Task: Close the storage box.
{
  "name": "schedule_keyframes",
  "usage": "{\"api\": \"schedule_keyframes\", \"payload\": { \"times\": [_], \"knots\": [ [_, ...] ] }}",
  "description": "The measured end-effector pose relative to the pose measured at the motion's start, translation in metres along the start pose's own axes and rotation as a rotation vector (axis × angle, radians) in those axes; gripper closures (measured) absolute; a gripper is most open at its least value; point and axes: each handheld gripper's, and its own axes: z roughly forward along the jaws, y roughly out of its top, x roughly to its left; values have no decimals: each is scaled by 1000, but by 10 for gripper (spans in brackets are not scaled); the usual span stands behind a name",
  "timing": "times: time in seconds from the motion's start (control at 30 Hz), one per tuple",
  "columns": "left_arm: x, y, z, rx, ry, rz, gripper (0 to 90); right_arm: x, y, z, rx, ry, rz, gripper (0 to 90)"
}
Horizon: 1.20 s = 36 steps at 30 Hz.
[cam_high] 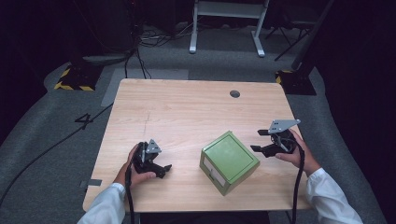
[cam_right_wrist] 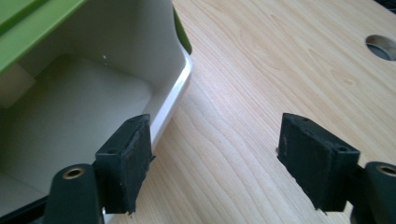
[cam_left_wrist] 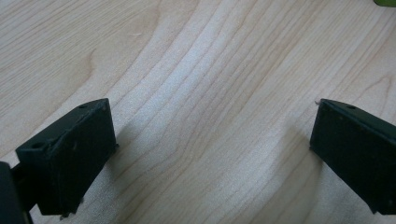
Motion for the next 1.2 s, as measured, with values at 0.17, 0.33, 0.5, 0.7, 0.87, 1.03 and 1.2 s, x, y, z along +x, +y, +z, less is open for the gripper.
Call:
{"api": "schedule_keyframes", "payload": {
  "times": [0.17, 0.33, 0.5, 0.7, 0.87, 1.03, 1.2],
  "knots": [
    [0, 0, 0, -1, 0, 1, 4, 0, -4, -7, 18, -54, -4, 235],
    [0, 0, 0, 0, 0, 0, 4, 1, -11, -12, 42, -96, -12, 216],
    [0, 0, 0, -1, 0, 1, 4, 1, -22, -17, 61, -135, -11, 205],
    [0, 0, 0, -1, 0, 1, 4, 2, -37, -23, 86, -177, -4, 202],
    [0, 0, 0, -2, 2, -2, 4, 1, -53, -26, 108, -201, 20, 201],
    [0, 0, 0, -1, 1, -2, 4, 0, -68, -29, 123, -218, 41, 198],
    [0, 0, 0, -1, 2, -2, 4, -1, -85, -31, 125, -230, 73, 196]
  ]
}}
